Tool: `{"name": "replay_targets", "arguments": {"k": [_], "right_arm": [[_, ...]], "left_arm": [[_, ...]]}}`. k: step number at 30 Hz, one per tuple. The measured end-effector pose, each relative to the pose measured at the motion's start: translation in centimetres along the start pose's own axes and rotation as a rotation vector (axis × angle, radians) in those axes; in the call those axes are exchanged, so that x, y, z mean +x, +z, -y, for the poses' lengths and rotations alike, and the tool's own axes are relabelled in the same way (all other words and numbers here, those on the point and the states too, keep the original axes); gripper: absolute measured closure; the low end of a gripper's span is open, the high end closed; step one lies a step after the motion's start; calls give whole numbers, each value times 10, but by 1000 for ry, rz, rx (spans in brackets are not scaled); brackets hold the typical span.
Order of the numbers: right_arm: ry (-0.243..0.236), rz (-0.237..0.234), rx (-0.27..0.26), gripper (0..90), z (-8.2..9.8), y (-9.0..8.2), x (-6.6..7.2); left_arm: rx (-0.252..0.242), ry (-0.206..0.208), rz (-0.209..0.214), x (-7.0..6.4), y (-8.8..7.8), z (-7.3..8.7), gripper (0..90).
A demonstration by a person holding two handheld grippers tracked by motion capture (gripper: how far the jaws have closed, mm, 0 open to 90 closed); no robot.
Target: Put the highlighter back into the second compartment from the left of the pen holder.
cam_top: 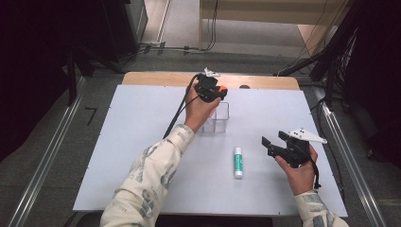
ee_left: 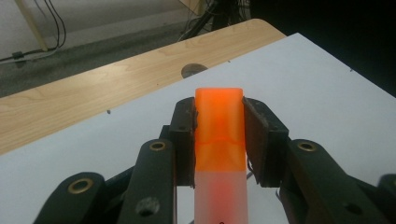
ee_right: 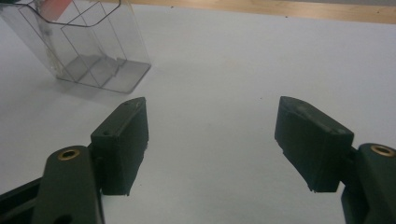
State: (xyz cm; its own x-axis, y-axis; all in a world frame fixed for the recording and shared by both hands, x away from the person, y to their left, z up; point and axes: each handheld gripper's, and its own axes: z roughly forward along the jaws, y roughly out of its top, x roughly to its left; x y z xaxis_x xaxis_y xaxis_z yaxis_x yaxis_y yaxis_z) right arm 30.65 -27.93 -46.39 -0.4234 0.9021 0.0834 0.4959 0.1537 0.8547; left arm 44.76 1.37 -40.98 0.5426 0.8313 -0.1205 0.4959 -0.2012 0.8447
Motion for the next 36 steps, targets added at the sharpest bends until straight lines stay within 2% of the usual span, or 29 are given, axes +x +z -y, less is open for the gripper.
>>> {"name": "replay_targets", "arguments": {"k": [3,8,13,21,27,36], "right_arm": [[0,0,2,247,0,0,0],[-2,-1,4,247,0,0,1],[-4,4,6,247,1,1,1],[-2,2,21,237,1,3,1],[-11,6,27,233,2,4,3],[-18,10,20,240,3,5,4]], "left_arm": [[1,3,2,-1,-3,4,619],[17,6,-5,-2,-10,12,489],[2,6,-5,-2,-19,20,445],[-42,-3,20,-3,-35,31,417],[-80,-8,10,1,-46,34,397],[-96,-24,13,9,-63,45,386]]}}
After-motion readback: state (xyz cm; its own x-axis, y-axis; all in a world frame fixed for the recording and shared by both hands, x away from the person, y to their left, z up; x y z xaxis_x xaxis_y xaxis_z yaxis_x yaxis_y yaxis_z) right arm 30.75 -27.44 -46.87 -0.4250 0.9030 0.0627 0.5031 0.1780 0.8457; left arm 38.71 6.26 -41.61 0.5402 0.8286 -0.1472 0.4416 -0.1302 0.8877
